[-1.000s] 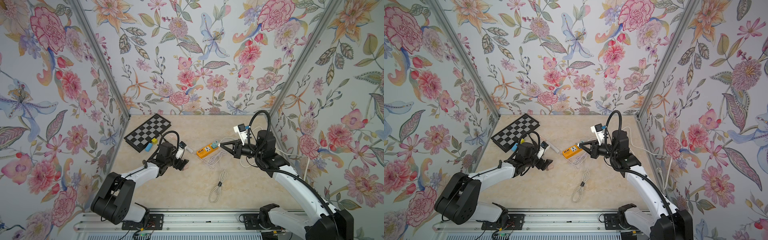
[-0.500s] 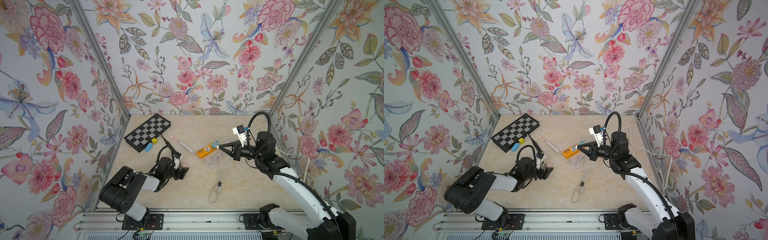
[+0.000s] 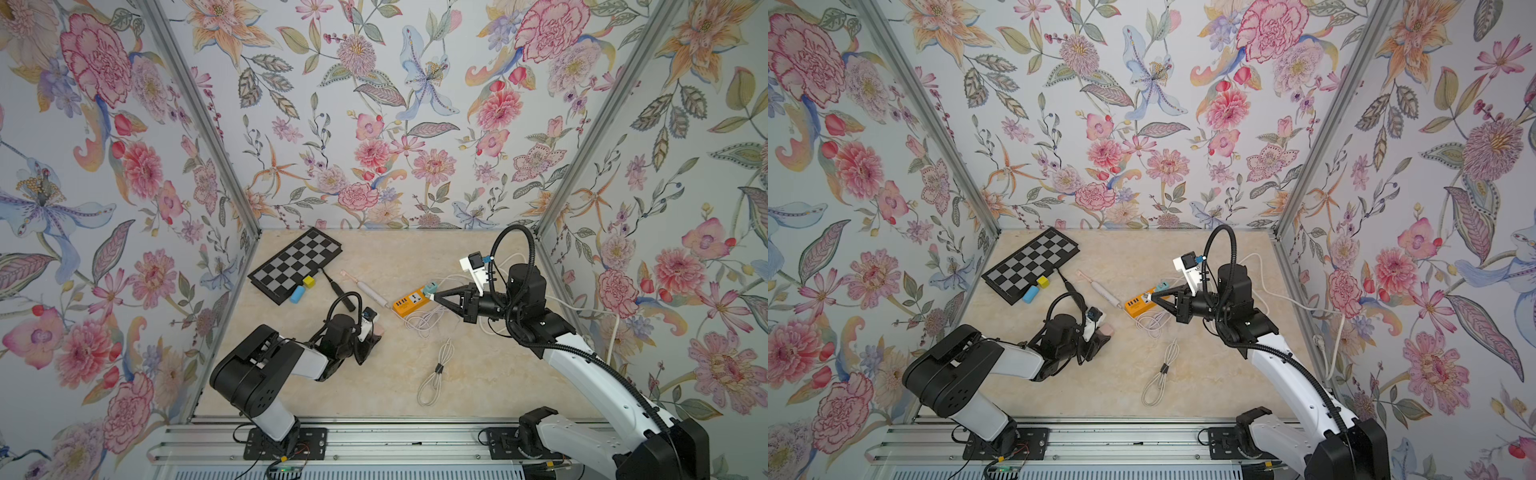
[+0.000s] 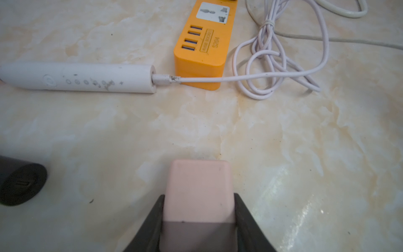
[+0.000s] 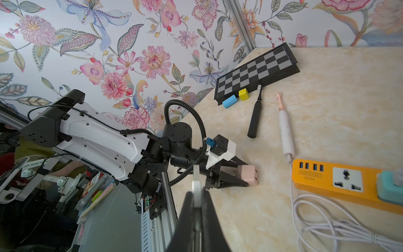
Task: Charge the electric toothbrush
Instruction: Pick up the plug from the center of the board.
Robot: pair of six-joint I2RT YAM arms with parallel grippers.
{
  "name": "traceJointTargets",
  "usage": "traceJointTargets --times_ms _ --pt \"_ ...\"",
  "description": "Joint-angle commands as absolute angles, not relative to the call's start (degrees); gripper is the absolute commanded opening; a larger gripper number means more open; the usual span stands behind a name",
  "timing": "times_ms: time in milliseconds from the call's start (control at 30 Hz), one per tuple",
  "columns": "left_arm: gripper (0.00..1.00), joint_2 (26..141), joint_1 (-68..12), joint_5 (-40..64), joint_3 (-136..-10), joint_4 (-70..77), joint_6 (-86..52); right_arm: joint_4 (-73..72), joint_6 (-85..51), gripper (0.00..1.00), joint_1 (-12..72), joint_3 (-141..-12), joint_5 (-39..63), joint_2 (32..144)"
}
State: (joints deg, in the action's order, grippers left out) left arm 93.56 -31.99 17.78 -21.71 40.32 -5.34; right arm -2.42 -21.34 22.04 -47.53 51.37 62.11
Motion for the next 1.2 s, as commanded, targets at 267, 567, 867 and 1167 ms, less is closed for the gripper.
traceJointTargets --times_ms 267,567,867,1167 --pt "0.00 76.9 -42.2 13.4 -27.3 40.8 15.8 0.3 -25.8 0.06 14.7 -52.7 54.3 63.1" --pt "0.00 76.5 -42.9 3.9 -39.3 42.0 63.0 0.4 -35.7 0.06 12.7 -61.5 62.5 70.4" --pt "0.00 77.9 -27.2 41.4 -47.2 56.4 62.2 0.0 -43.7 0.06 12.6 -66.7 64.5 72.0" --pt "0.00 81.1 -26.9 51.0 -51.9 56.4 70.7 -2.0 -48.0 0.04 13.5 -70.1 71.9 73.1"
